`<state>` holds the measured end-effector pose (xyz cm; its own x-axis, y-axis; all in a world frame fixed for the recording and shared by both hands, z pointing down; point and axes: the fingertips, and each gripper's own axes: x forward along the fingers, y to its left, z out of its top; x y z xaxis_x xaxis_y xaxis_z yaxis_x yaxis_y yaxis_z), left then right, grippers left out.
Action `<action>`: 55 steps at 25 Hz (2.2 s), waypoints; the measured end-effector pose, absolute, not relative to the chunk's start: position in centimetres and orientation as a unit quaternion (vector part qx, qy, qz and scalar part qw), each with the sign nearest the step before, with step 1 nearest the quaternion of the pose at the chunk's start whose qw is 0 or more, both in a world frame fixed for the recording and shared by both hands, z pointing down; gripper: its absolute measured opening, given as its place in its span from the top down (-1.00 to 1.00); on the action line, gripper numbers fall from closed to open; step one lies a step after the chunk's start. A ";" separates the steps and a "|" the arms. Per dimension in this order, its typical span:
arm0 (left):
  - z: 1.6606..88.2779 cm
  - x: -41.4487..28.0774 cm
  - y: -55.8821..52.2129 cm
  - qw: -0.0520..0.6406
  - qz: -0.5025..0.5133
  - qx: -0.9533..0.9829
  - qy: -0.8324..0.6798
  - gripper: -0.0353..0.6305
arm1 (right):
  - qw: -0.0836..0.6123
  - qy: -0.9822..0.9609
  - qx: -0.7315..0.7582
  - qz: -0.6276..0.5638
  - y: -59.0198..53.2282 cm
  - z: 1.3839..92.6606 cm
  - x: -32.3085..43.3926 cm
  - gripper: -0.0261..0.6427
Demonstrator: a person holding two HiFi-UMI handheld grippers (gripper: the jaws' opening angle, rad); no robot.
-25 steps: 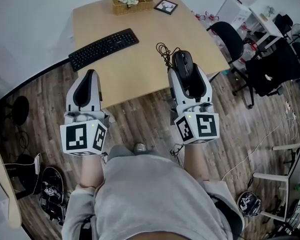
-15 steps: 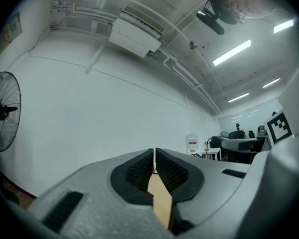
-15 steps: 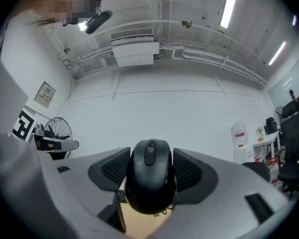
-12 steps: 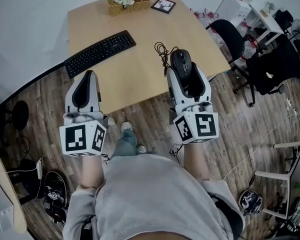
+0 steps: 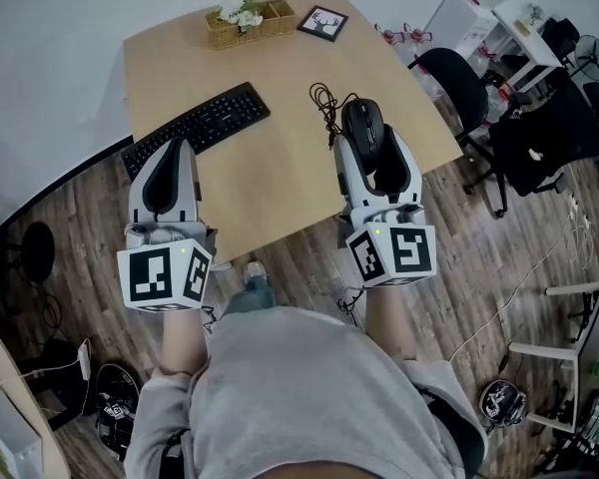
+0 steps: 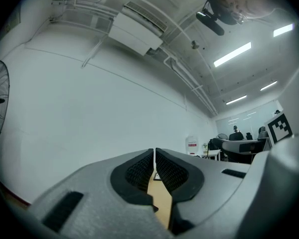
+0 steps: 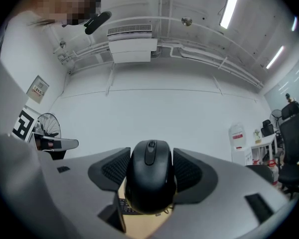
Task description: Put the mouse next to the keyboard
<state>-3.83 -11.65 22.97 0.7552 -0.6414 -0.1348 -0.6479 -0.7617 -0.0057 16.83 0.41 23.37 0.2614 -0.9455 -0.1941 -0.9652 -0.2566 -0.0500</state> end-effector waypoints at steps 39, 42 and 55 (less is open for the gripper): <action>29.1 2.8 -31.0 -0.040 0.006 -0.926 0.376 0.84 | 0.037 0.615 -0.787 -0.032 -21.9 30.3 28.0 0.15; 29.4 3.4 -31.8 -0.047 0.003 -0.917 0.397 0.84 | 0.023 0.627 -0.778 -0.041 -23.9 31.3 29.7 0.15; 31.9 4.7 -32.1 -0.060 -0.023 -0.877 0.476 0.84 | -0.013 0.675 -0.729 -0.113 -31.7 38.9 33.9 0.15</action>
<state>4.66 -32.07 31.88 0.5460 -0.8321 0.0974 -0.8376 -0.5398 0.0841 33.95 -31.73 38.92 0.0643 -0.9811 0.1824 -0.9869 -0.0896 -0.1344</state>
